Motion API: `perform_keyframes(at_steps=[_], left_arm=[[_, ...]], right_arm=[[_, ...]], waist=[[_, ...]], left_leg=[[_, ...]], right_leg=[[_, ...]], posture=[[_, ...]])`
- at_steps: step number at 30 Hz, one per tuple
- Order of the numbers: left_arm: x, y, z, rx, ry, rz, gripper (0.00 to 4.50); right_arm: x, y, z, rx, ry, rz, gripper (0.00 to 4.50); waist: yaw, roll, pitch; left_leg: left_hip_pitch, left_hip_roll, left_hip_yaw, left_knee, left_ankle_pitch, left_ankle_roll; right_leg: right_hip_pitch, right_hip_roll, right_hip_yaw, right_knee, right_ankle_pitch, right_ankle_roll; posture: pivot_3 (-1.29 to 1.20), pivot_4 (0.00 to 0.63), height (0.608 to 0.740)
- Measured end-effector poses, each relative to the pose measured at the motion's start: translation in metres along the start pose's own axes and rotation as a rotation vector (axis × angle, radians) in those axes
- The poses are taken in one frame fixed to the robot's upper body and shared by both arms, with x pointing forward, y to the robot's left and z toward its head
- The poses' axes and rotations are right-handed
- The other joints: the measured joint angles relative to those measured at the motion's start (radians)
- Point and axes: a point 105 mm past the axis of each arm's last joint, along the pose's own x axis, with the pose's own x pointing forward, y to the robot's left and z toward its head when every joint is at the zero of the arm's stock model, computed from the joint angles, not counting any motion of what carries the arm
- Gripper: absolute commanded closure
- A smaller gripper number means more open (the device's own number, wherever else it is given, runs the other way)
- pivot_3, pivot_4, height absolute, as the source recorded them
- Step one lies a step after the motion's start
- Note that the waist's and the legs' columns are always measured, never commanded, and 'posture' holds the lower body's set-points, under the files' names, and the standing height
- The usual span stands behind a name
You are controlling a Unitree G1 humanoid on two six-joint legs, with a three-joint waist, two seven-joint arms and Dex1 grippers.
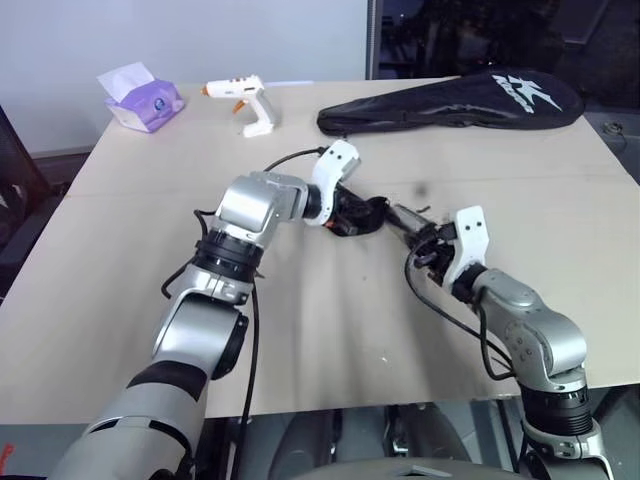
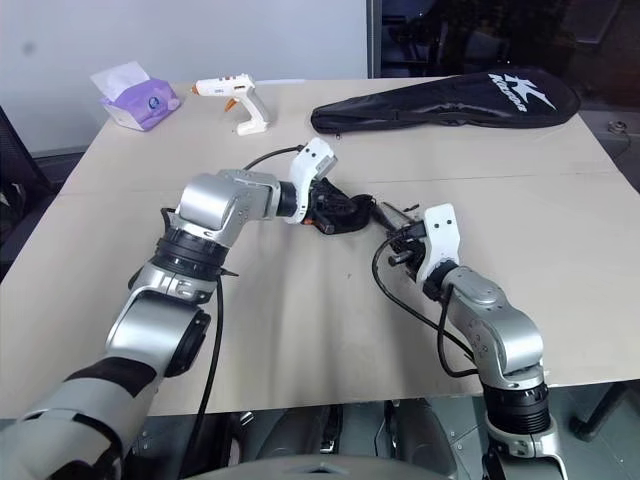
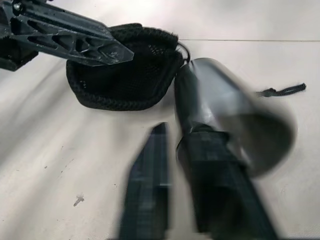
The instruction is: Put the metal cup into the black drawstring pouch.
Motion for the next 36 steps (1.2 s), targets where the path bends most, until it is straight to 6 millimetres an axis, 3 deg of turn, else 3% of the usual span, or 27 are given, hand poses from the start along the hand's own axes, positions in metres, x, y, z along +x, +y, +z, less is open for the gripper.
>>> perform_keyframes(at_steps=[2,4,6,11,22,31,36], left_arm=[[0.000,0.000,0.000,0.003,0.000,0.002,4.50],[-0.001,0.000,0.001,0.007,-0.001,0.004,4.50],[-0.001,0.000,0.001,0.008,0.000,0.007,4.50],[-0.001,0.001,0.001,0.006,-0.003,0.008,4.50],[0.000,0.002,0.007,0.014,-0.043,0.005,4.50],[0.001,0.016,0.014,-0.005,-0.062,0.040,4.50],[0.006,0.009,0.018,-0.003,-0.075,0.011,4.50]], right_arm=[[0.000,0.001,0.000,-0.001,0.001,0.000,1.90],[0.001,0.002,0.000,0.008,-0.003,-0.004,1.90],[0.003,0.002,-0.001,0.020,-0.006,-0.010,2.38],[0.006,0.000,-0.001,0.049,-0.021,-0.026,4.45],[0.017,-0.016,0.003,0.028,-0.084,-0.105,4.45],[-0.011,0.002,0.034,-0.045,-0.170,-0.018,4.45],[-0.011,0.021,0.042,-0.004,-0.211,0.045,4.45]], waist=[[0.000,0.000,0.000],[0.000,0.000,0.000],[0.000,0.000,0.000],[0.000,0.000,0.000],[-0.001,0.000,0.000],[0.001,0.000,0.000],[-0.002,0.000,0.000]], left_leg=[[0.000,0.000,0.000,0.000,0.000,0.000],[0.000,0.000,0.000,0.000,0.000,0.000],[0.000,0.000,0.000,0.000,0.000,0.000],[0.000,0.000,0.000,0.000,0.000,0.000],[0.000,0.000,0.000,0.000,0.000,0.000],[0.000,0.000,0.000,0.000,0.000,0.000],[0.000,0.000,0.000,0.000,0.000,0.000]], right_leg=[[0.000,0.000,0.000,0.000,0.000,0.000],[0.000,0.000,0.000,0.000,0.000,0.000],[0.000,0.000,0.000,0.000,0.000,0.000],[0.000,0.000,0.000,0.000,0.000,0.000],[0.000,0.000,0.000,0.000,0.000,0.000],[0.000,0.000,0.000,0.000,0.000,0.000],[0.000,0.000,0.000,0.001,0.000,0.000]], posture=[[0.00,0.150,0.740],[0.00,0.150,0.740],[0.00,0.150,0.740],[0.00,0.150,0.740],[0.00,0.150,0.740],[0.00,0.150,0.740],[0.00,0.150,0.740]])
